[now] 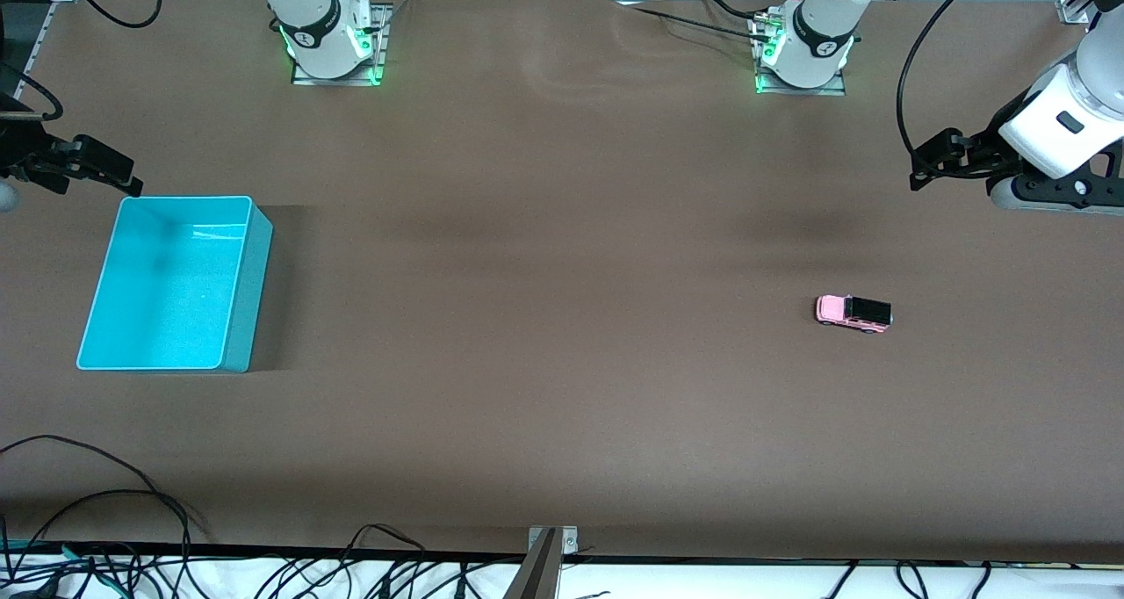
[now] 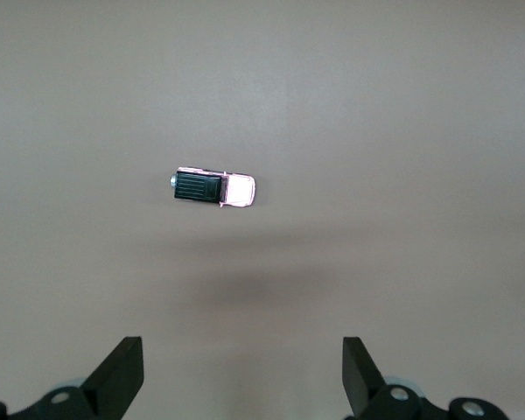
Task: Wind and store pink jeep toy
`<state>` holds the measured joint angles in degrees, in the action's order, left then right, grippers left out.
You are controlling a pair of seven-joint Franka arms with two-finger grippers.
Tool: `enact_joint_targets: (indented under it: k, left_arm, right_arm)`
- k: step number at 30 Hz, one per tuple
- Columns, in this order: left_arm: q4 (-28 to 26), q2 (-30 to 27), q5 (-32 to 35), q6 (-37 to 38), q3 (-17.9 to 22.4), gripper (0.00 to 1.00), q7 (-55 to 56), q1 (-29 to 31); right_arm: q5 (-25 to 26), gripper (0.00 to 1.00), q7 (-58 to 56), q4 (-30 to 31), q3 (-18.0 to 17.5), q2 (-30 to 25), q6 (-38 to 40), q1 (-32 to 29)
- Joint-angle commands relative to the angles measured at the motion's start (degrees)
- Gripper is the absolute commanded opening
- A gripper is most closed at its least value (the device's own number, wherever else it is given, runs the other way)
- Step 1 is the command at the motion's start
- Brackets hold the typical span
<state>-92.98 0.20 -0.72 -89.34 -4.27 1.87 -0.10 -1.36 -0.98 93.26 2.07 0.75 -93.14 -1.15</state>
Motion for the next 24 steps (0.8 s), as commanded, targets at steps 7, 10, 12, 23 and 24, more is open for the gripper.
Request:
enact_joint_targets:
  k: [7, 10, 12, 23, 24]
  left_arm:
    - [1.58, 0.77, 0.72, 0.39, -0.21, 1.00, 0.50, 0.19]
    - [1.58, 0.77, 0.72, 0.39, -0.21, 1.00, 0.50, 0.19]
    - [1.58, 0.77, 0.72, 0.39, -0.21, 1.00, 0.50, 0.19]
    - [1.58, 0.77, 0.72, 0.39, -0.21, 1.00, 0.59, 0.19]
    - [1.58, 0.77, 0.72, 0.39, -0.21, 1.00, 0.59, 0.19]
  right_arm:
    - [0.22, 1.00, 1.07, -1.94, -1.36, -0.58, 1.91, 0.27]
    - [0.22, 1.00, 1.07, -2.12, -1.36, -0.49, 1.91, 0.27]
    - [0.22, 1.00, 1.07, -2.12, -1.36, -0.49, 1.91, 0.27]
    - [0.22, 1.00, 0.90, -2.38, -1.45, -0.49, 1.91, 0.27]
    - [0.22, 1.00, 0.90, -2.38, -1.45, -0.49, 1.91, 0.27]
